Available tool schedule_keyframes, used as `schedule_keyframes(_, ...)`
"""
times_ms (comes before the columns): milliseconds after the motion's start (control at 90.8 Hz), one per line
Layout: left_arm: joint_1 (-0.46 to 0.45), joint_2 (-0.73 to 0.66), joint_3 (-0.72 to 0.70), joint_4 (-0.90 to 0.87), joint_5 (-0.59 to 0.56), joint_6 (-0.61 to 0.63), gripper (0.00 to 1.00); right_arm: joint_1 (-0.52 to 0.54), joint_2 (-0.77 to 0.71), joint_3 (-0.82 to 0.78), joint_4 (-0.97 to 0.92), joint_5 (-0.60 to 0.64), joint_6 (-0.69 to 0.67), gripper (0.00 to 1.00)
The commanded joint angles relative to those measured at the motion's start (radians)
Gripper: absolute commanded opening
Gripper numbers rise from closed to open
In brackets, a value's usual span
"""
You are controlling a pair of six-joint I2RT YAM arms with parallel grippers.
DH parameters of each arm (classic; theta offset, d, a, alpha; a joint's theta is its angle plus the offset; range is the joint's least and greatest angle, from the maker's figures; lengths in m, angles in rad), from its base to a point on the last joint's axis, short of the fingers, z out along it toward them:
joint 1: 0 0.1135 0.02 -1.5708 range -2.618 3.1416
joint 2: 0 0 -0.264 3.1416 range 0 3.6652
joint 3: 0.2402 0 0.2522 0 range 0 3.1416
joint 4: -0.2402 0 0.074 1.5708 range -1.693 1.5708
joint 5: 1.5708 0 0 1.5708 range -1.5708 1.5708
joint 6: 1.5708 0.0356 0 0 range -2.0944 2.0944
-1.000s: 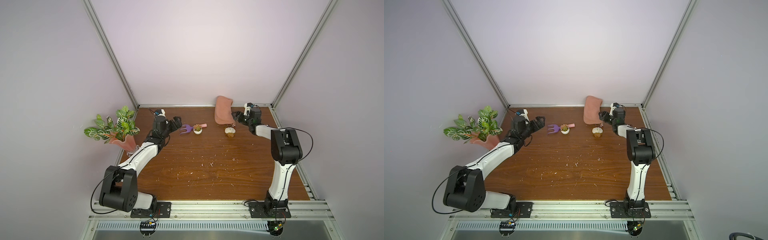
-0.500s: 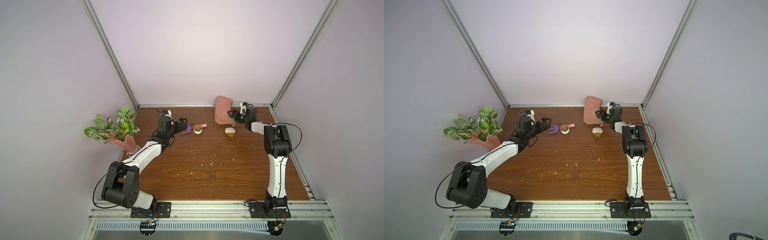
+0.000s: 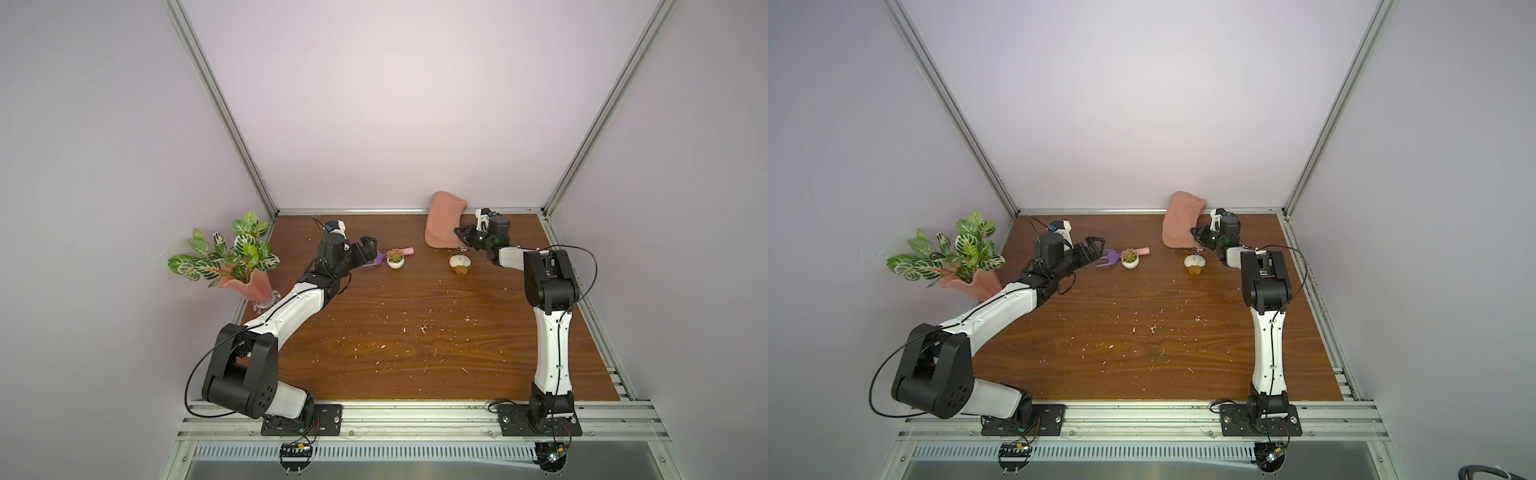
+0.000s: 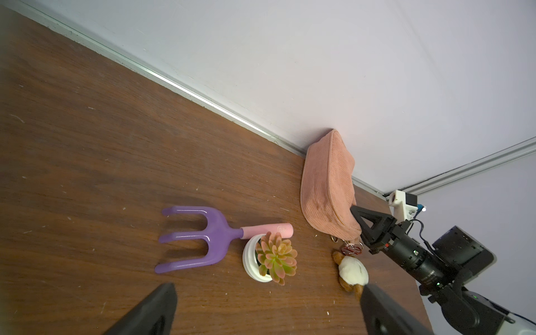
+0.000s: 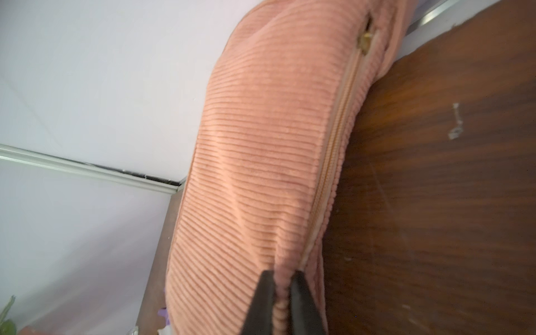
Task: Remove the decoration from the bag
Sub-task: Pick up the bag from the center of the board.
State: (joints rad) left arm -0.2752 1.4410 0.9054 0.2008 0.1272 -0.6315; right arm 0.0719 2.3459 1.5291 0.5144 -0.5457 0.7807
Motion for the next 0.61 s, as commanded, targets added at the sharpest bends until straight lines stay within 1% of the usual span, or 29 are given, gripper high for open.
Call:
schedule_keyframes(0,-0.011,-0.029,0.023,-0.02,0.0,0.002,0.99,0.004,-0.05,-0.024,0.064,-0.056,0.015,0.0)
schedule_keyframes(154,-0.012,-0.036,0.025,-0.025,0.003,0.0,0.99,-0.006,-0.116,-0.058,0.072,-0.077,0.012,0.0)
schedule_keyframes(253,-0.012,-0.037,0.032,-0.03,0.012,-0.002,0.99,-0.011,-0.178,-0.071,0.039,-0.087,-0.014,0.0)
schedule_keyframes(440,-0.019,-0.041,0.048,-0.042,0.028,-0.003,0.99,-0.013,-0.326,-0.11,-0.107,-0.073,-0.131,0.0)
schedule_keyframes(594,-0.026,-0.059,0.044,-0.048,0.037,-0.007,0.99,-0.012,-0.467,-0.192,-0.223,-0.058,-0.242,0.0)
